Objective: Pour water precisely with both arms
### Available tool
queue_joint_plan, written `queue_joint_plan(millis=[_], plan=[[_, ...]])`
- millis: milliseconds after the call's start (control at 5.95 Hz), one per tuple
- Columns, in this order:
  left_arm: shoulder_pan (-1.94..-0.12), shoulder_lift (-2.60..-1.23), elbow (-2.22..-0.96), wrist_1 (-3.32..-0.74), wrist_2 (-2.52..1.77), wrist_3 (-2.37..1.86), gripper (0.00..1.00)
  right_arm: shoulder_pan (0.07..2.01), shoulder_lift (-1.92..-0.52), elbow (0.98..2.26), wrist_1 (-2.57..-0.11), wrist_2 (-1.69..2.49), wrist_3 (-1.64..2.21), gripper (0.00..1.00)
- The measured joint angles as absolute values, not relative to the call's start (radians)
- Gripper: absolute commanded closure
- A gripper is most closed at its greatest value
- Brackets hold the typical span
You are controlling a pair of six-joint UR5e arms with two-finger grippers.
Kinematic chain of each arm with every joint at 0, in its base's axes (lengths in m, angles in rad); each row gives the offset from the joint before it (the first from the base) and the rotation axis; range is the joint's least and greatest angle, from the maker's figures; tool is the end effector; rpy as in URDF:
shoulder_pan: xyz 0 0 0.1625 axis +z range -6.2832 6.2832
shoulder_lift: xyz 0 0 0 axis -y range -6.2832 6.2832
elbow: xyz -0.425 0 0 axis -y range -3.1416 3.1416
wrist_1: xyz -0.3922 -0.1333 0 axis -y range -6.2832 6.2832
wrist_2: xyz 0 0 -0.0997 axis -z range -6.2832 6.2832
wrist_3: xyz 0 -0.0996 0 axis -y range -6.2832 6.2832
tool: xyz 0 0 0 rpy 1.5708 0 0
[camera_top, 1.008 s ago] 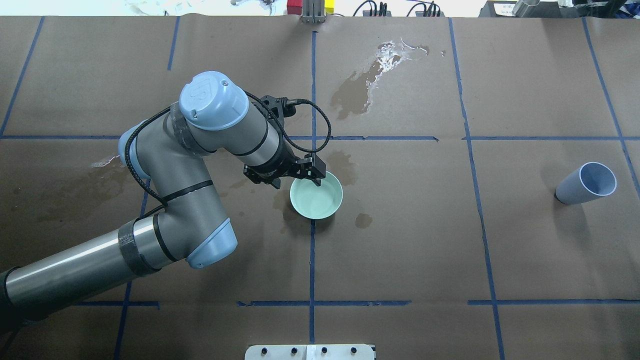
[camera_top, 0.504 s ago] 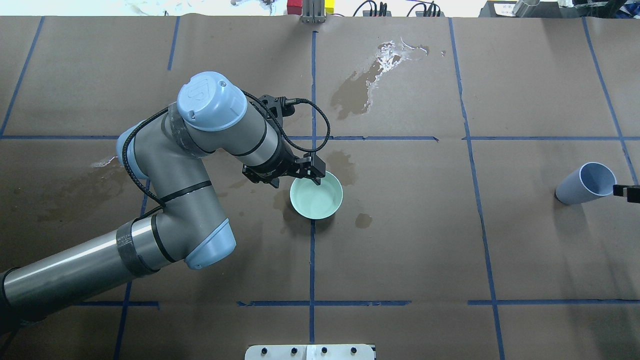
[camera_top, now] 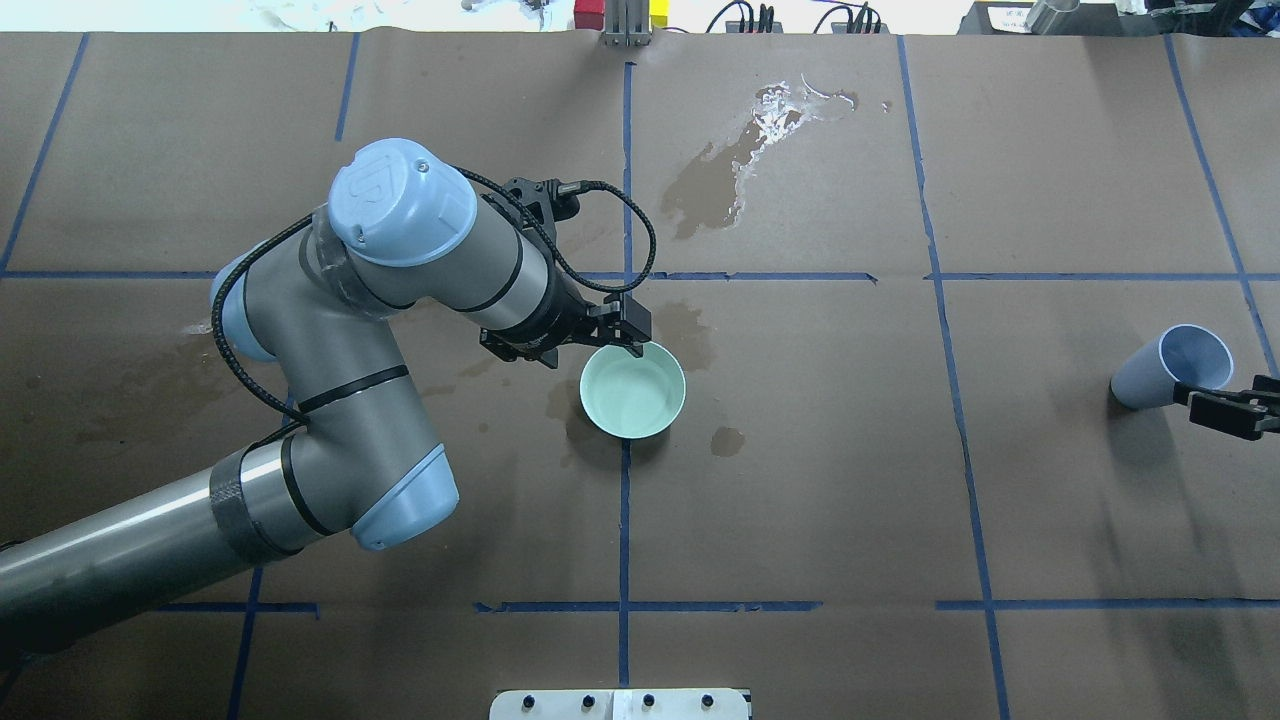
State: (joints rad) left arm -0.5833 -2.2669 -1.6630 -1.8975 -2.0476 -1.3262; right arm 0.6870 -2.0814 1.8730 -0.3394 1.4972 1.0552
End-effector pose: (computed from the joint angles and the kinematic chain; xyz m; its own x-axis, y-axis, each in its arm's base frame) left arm 0.5130 -0.4434 0.1599 0.3917 -0.0007 -0.9201 0.0521 0.9984 0.0214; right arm -0.1526 -0.3071 0.5811 0.6861 -0.0732 0.7238 -0.3940 0.7990 0.4542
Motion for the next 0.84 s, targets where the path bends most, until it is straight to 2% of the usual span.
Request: queue_joint_plan(millis=[840], plan=[[-0.583, -2.258, -1.69, -1.896, -2.014, -1.349, 0.01, 0.36, -2.107, 1.791, -0.337, 0.926, 1.248, 0.01]])
